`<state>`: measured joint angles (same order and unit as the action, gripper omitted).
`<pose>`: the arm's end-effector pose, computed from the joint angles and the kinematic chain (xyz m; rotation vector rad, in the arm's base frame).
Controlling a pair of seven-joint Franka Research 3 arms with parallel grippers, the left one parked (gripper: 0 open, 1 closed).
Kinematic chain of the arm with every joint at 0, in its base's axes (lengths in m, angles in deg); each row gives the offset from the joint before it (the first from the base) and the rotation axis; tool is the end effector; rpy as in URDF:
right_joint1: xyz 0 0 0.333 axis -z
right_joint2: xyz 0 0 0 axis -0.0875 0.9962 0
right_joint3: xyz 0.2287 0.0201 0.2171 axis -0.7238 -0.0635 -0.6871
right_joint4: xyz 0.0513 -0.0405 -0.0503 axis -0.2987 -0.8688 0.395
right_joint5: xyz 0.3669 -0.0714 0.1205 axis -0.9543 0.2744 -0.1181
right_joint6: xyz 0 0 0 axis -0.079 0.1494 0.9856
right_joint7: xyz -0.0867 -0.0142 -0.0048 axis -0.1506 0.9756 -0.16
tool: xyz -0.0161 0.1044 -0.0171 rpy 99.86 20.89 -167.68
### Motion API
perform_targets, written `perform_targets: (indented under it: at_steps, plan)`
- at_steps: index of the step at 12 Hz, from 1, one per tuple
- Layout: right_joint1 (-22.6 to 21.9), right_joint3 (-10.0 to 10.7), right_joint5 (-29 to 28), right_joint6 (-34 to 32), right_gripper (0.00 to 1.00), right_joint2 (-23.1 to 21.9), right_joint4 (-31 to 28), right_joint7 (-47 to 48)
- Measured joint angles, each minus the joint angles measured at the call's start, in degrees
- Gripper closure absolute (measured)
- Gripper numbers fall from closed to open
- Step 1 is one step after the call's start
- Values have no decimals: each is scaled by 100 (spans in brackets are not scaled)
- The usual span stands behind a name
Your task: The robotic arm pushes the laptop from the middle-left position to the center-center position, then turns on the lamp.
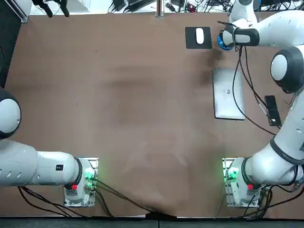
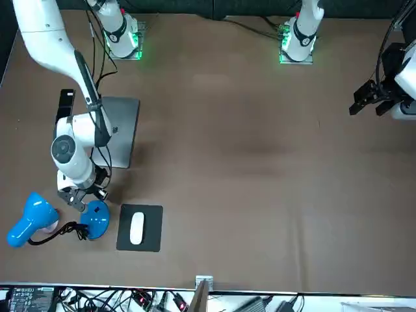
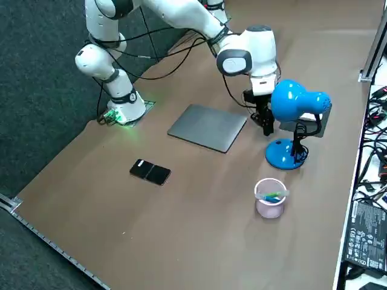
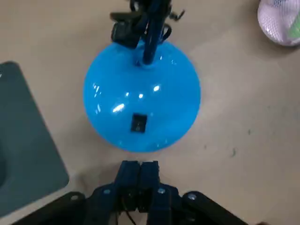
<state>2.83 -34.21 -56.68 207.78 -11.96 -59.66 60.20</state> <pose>0.6765 0.0414 0.2372 2.9372 -0.6822 0.2987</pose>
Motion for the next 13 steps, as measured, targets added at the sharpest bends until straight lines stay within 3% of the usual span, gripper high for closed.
perform_targets:
  at_steps: [7, 13]
  plan:
    - [94, -19, -79, 3, 98, 516, 661, -46]
    - [137, -20, -337, 3, 98, 612, 855, -47]
